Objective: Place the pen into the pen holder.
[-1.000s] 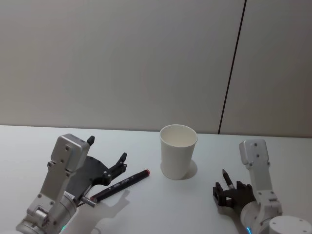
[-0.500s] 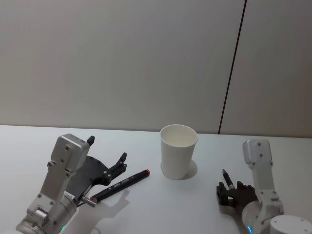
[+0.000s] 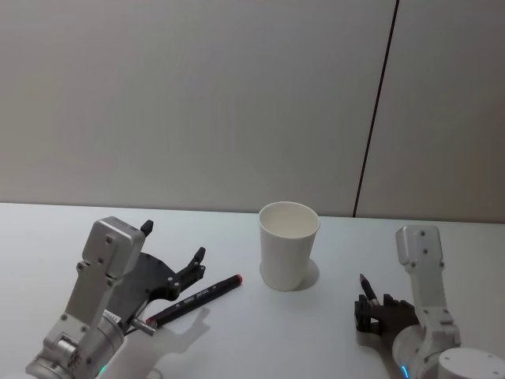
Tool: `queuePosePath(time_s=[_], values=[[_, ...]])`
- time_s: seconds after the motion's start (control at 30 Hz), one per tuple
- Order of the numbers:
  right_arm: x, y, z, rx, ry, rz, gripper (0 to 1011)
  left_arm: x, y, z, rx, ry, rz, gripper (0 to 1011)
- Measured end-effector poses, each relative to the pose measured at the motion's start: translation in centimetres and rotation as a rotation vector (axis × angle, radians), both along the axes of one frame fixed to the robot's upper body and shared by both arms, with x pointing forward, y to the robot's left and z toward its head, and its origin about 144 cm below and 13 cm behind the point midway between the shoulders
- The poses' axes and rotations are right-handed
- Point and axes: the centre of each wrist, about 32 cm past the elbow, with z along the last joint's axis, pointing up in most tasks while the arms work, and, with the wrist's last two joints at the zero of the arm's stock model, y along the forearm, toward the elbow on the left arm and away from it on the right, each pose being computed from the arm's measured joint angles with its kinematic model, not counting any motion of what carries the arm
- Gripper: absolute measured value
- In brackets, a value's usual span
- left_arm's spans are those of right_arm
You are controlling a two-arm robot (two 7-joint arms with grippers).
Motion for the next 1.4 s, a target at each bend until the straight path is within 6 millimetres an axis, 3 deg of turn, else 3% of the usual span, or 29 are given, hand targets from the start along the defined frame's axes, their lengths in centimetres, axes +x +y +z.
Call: queuePosePath(time_s=[1.4], values=[[0.00,0.00,0.00,0.006,0.001,-0.004,149,0.00,0.00,0.00,0.000,0.000,0.000,1000]])
